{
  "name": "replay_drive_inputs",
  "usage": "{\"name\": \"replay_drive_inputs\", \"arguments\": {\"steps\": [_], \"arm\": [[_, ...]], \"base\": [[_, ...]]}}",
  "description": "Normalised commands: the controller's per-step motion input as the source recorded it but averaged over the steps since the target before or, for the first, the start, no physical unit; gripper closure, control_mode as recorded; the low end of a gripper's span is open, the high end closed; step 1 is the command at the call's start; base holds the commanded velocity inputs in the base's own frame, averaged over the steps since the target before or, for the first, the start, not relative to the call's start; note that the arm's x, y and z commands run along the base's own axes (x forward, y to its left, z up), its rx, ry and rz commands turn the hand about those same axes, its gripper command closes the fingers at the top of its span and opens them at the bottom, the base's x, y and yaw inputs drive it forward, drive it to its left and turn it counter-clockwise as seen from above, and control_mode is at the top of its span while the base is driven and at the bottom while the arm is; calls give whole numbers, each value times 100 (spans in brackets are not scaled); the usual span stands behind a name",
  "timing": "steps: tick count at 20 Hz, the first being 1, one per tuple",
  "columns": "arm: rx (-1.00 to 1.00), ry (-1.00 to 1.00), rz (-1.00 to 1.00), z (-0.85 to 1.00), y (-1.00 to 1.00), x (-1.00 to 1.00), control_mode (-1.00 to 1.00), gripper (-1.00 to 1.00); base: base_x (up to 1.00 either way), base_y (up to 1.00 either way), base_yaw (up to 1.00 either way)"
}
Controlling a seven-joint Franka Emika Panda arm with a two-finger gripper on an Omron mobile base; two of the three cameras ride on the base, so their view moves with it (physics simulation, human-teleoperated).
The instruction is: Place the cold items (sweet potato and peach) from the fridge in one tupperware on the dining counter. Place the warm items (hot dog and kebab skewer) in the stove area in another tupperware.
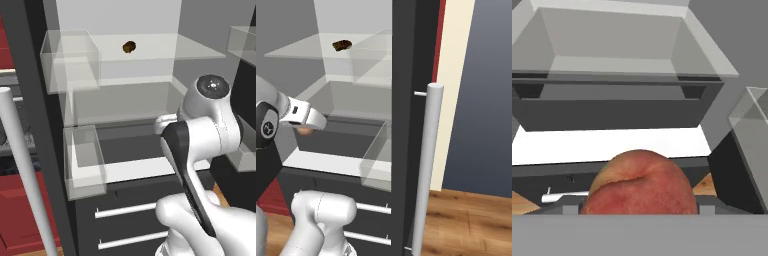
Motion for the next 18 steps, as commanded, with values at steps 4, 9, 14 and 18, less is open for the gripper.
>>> {"name": "replay_drive_inputs", "arguments": {"steps": [4, 9, 14, 18], "arm": [[10, -1, 0, -2, -12, -38, -100, 100], [12, -2, 0, 5, -16, -57, 100, 100], [0, 0, 0, 0, 0, 0, 100, 100], [0, 0, 0, 0, 0, 0, 100, 100]], "base": [[0, 0, 0], [-16, -2, 1], [-87, 0, 31], [-83, 0, 60]]}}
